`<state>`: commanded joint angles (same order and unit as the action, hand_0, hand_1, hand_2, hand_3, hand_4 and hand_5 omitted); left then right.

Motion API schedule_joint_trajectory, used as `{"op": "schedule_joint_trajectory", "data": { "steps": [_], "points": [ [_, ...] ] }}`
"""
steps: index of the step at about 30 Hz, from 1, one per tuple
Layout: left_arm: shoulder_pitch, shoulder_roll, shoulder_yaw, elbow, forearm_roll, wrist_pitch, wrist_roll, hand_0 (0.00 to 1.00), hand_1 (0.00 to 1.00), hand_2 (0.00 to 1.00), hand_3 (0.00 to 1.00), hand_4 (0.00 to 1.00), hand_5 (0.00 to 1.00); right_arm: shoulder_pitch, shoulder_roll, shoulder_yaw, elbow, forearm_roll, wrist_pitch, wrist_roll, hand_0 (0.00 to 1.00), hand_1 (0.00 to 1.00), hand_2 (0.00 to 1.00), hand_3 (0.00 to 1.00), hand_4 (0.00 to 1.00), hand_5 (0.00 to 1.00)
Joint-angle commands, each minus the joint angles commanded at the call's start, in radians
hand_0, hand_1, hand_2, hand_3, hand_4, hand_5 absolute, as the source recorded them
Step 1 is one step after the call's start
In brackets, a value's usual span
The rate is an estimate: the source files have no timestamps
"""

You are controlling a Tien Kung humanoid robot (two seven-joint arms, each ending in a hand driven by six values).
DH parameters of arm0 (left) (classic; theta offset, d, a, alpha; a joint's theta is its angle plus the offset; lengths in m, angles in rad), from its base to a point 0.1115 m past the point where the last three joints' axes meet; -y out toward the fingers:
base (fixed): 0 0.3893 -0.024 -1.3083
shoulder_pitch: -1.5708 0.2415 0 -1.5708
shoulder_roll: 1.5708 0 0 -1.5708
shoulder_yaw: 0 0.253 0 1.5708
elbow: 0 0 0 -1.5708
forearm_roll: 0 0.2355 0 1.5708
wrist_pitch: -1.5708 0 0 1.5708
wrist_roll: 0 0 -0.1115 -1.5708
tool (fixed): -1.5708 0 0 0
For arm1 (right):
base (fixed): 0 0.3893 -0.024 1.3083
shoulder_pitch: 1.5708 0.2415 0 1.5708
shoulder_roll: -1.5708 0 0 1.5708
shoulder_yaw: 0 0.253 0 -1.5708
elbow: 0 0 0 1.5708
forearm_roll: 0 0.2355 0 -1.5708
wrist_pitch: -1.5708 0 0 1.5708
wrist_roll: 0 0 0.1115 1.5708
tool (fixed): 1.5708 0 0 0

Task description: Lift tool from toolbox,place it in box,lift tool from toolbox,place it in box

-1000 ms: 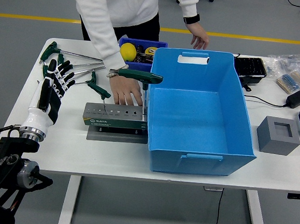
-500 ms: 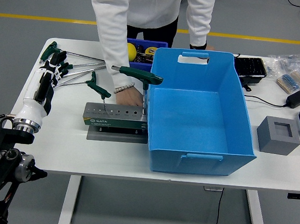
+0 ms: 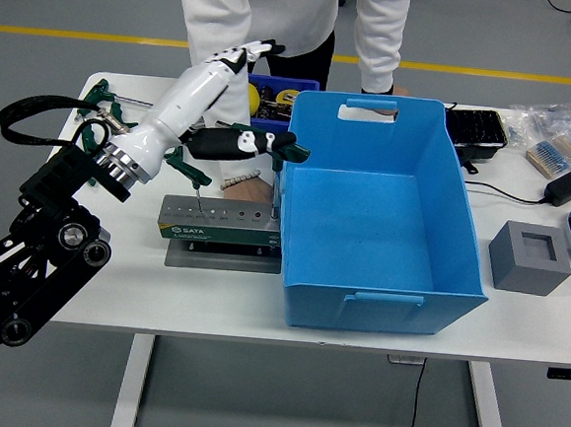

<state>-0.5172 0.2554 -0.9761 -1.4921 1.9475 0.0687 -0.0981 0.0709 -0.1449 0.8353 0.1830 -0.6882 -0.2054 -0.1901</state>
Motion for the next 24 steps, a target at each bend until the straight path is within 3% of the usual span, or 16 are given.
{"op": "schedule_joint_trajectory", "data": {
  "steps": [4,8,13,14,19,20,24],
  "points": [
    [-0.067,-0.006,0.083,0.044,0.169,-0.044,0.013,0.977,0.998,0.998,0.946,0.998,0.662,0.0,0.0,0.005,0.0,-0.005,0.0,-0.001,0.7,0.656,0.743,0.67,0.882,0.836],
    [-0.115,-0.03,0.128,0.122,0.321,-0.039,0.015,0.97,0.997,0.998,0.944,0.998,0.653,0.0,0.0,0.011,0.0,-0.016,0.0,-0.004,0.703,0.656,0.743,0.67,0.882,0.836],
    [-0.164,-0.054,0.142,0.241,0.321,-0.05,0.026,0.97,0.997,0.998,0.944,0.998,0.653,0.002,-0.001,0.016,0.001,-0.026,0.0,-0.007,0.703,0.656,0.743,0.67,0.882,0.836],
    [-0.168,-0.055,0.142,0.253,0.321,-0.052,0.029,0.88,0.914,0.908,0.864,0.998,0.673,0.002,-0.001,0.016,0.001,-0.026,0.0,-0.008,0.701,0.656,0.743,0.67,0.881,0.835],
    [-0.186,-0.066,0.138,0.316,0.321,-0.042,0.039,0.88,0.914,0.908,0.864,0.998,0.673,0.003,-0.002,0.017,0.001,-0.027,0.0,-0.008,0.701,0.656,0.743,0.67,0.881,0.835],
    [-0.188,-0.07,0.136,0.333,0.321,-0.035,0.044,0.78,0.739,0.729,0.737,0.998,0.7,0.003,-0.002,0.019,0.001,-0.03,0.001,-0.008,0.702,0.656,0.743,0.669,0.88,0.835],
    [-0.189,-0.077,0.134,0.358,0.321,-0.025,0.056,0.78,0.739,0.729,0.737,0.998,0.7,0.003,-0.002,0.019,0.0,-0.031,0.002,-0.007,0.702,0.656,0.743,0.669,0.88,0.835]
  ]
}}
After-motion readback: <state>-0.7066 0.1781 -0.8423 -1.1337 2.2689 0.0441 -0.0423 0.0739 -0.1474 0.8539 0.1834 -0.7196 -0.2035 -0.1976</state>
